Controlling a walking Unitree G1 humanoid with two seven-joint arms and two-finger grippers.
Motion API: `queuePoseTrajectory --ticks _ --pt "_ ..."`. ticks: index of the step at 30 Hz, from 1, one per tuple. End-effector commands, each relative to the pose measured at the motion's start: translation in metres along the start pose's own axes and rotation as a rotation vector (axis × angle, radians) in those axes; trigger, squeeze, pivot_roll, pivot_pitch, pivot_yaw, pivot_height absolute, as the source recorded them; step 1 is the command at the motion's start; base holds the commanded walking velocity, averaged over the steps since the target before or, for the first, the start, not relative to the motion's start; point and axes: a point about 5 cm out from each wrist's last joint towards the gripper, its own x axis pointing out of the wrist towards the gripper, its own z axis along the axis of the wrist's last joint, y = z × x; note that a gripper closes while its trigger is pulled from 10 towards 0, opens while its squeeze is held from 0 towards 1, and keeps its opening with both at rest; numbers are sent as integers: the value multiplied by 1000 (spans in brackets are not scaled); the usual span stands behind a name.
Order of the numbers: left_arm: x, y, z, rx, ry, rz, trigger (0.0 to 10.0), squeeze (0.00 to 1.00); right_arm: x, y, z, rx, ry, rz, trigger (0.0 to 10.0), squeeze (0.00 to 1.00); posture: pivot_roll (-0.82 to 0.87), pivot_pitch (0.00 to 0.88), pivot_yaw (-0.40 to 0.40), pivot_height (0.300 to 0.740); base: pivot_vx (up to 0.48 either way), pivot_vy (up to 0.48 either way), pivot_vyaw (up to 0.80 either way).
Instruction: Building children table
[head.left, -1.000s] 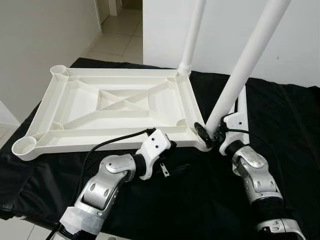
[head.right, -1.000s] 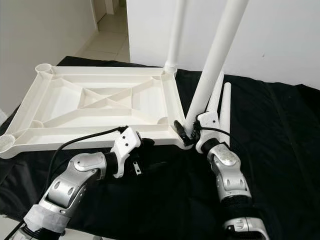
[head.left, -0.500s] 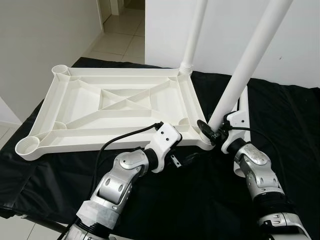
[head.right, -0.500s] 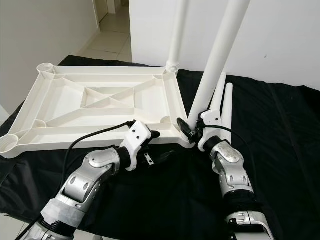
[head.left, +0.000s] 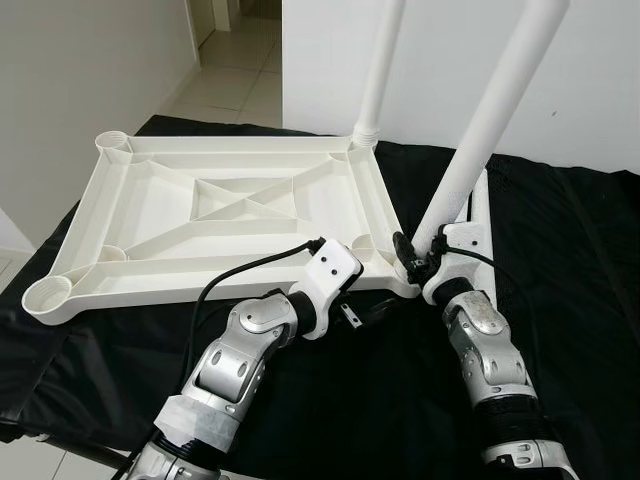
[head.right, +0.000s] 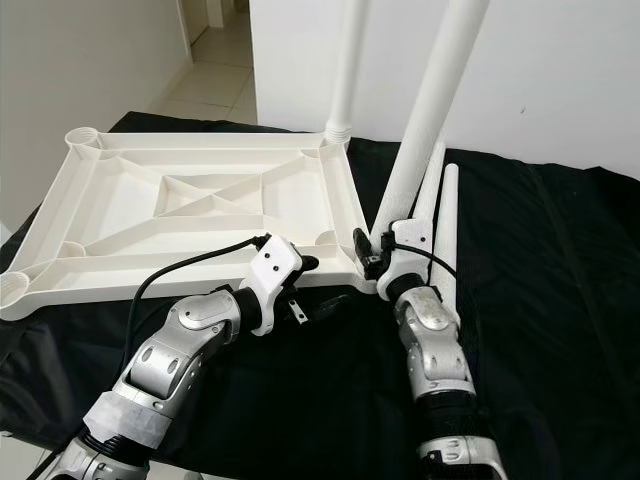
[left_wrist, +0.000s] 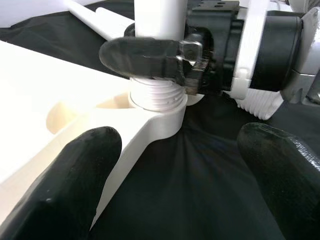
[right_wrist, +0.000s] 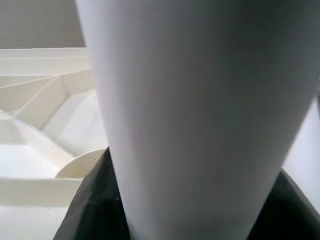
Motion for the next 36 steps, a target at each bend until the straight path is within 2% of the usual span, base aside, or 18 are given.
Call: queuePoseTrajectory --ticks 1,4,6,7,9,15,16,17,18,19,20,26,27,29,30,31,32,36 --pt "-3 1 -3 -7 10 30 10000 0 -4 0 -8 5 51 -71 10000 0 -51 43 -24 740 0 0 0" --pt "-7 6 -5 3 20 39 10000 0 -10 9 -7 7 53 -150 10000 0 -50 41 -27 740 0 0 0" --pt "-13 14 -7 14 35 59 10000 0 -17 16 -8 -9 59 -212 10000 0 -44 39 -28 740 0 0 0" --pt "-13 14 -7 14 35 59 10000 0 -17 16 -8 -9 59 -212 10000 0 -44 39 -28 740 0 0 0" --pt "-21 25 -8 31 50 85 10000 0 -21 29 -7 16 64 -188 10000 0 -43 34 -24 740 0 0 0" --pt "-25 31 -8 39 56 103 10000 0 -22 33 -3 7 53 -156 10000 0 -42 32 -22 740 0 0 0" --pt "-28 34 -8 47 57 120 10000 0 -23 35 0 7 43 -139 10000 75 -38 26 -20 740 0 0 0" --pt "-29 35 -8 47 58 127 10000 0 -23 36 0 11 40 -127 10000 345 -38 26 -20 740 0 0 0" --pt "-29 35 -8 47 58 127 10000 0 -23 36 0 11 40 -127 10000 345 -38 26 -20 740 0 0 0" --pt "-30 35 -8 46 58 124 10000 0 -23 36 1 16 37 -126 10000 933 -38 25 -20 740 0 0 0" --pt "-30 35 -8 44 55 128 10000 0 -22 36 3 17 22 -100 10000 1000 -36 22 -21 740 0 0 0" --pt "-30 32 -6 44 41 125 10000 0 -19 27 8 20 -4 -40 10000 1000 -34 21 -23 740 0 0 0" --pt "-28 29 -6 41 33 121 10000 0 -15 20 7 -11 19 29 10000 1000 -33 20 -26 740 0 0 0" --pt "-27 28 -5 39 30 120 10000 0 -13 17 7 -23 27 66 10000 1000 -32 21 -26 740 0 0 0" --pt "-26 26 -5 35 24 116 10000 0 -12 13 8 -47 28 98 10000 16 -33 22 -24 740 0 0 0" --pt "-26 26 -5 35 24 116 10000 0 -12 13 8 -47 28 98 10000 16 -33 22 -24 740 0 0 0" --pt "-25 22 -5 34 16 108 10000 0 -11 8 5 -75 38 178 10000 0 -32 24 -25 740 0 0 0" --pt "-23 13 -8 32 15 73 10000 0 -9 -5 5 -168 8 270 10000 0 -30 25 -24 740 0 0 0"
